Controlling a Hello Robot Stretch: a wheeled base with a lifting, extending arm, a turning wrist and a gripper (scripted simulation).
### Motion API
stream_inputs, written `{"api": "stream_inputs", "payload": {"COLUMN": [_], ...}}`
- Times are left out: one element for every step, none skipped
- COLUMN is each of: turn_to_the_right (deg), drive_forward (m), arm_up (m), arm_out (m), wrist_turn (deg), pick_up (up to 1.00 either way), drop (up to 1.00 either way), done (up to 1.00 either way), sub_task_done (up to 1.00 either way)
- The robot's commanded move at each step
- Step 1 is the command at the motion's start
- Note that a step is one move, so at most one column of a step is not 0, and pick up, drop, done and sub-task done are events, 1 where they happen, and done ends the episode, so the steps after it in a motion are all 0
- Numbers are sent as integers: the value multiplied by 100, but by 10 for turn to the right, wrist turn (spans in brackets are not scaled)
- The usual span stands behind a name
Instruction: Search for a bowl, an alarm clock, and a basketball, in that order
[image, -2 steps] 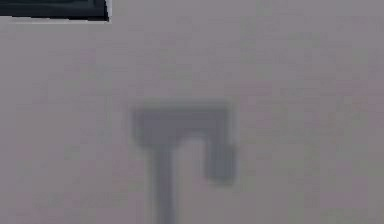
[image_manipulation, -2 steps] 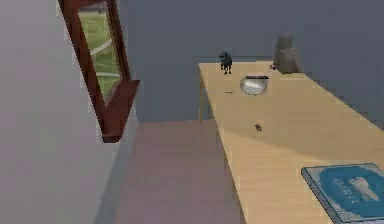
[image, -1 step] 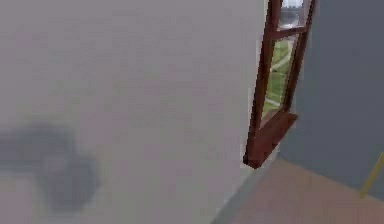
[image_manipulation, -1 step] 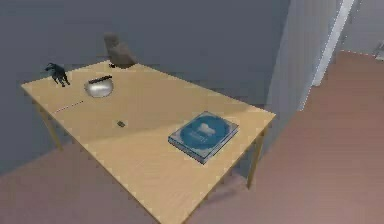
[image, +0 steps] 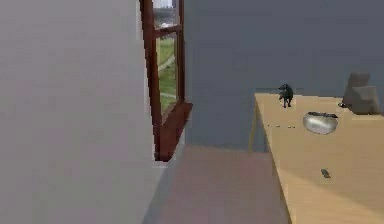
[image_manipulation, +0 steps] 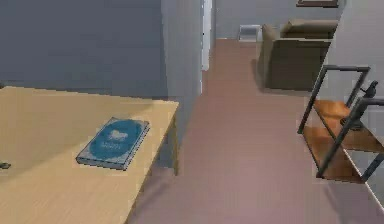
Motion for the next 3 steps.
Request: {"api": "stream_inputs", "payload": {"turn_to_the_right": [0, 450, 240], "drive_forward": [90, 0, 0], "arm_up": [0, 0, 0], "arm_out": [0, 0, 0], "wrist_turn": [0, 0, 0], "pick_up": [0, 0, 0], "drop": [0, 0, 0], "done": [0, 0, 0], "sub_task_done": [0, 0, 0]}}
